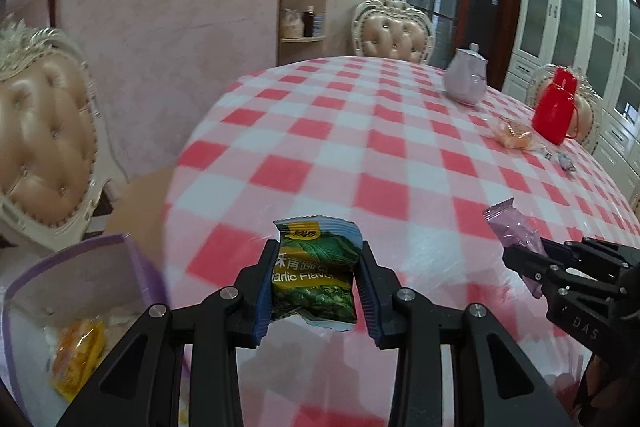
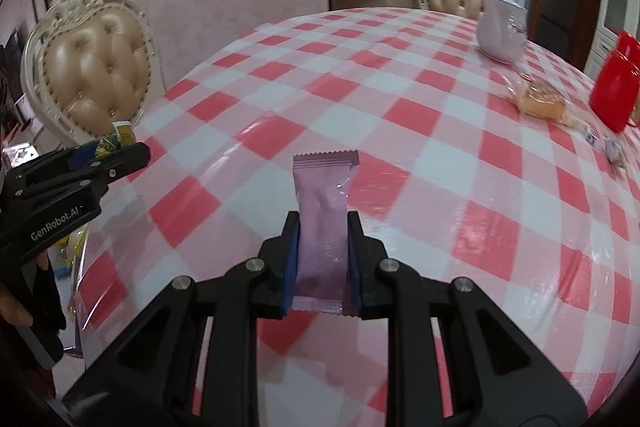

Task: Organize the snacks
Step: 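Carry the green garlic pack and pink candy bar to the clear box, then open both tools over the box to drop the garlic pack and candy bar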

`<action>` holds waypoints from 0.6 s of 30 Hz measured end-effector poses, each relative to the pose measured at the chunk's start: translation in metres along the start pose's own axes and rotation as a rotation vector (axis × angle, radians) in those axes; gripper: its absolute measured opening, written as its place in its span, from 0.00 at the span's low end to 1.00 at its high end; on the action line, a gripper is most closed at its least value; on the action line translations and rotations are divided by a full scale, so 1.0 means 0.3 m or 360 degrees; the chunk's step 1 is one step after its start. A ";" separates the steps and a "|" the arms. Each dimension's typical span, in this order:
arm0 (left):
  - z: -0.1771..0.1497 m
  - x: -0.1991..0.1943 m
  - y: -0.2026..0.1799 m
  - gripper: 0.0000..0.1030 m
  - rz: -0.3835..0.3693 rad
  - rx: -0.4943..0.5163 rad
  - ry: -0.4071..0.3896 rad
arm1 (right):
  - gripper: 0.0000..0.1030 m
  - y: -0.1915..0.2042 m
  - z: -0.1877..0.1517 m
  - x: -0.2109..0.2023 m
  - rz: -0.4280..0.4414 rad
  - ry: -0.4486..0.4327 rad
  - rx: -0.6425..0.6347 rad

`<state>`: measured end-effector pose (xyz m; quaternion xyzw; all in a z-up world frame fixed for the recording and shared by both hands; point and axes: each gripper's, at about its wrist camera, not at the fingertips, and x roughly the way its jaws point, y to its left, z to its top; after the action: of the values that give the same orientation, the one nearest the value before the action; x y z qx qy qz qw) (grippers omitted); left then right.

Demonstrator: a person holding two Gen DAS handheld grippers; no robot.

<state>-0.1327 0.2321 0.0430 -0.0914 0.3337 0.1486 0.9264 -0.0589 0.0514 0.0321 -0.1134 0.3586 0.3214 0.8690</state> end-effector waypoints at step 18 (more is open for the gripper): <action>-0.130 -0.157 0.443 0.37 0.0346 -0.0272 0.0020 | 0.25 0.484 -0.019 0.031 0.0392 0.0048 -0.0413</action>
<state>-0.2352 0.3363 0.0345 -0.1342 0.3336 0.2756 0.8915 -0.1500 0.1650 0.0264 -0.1846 0.3384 0.4674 0.7956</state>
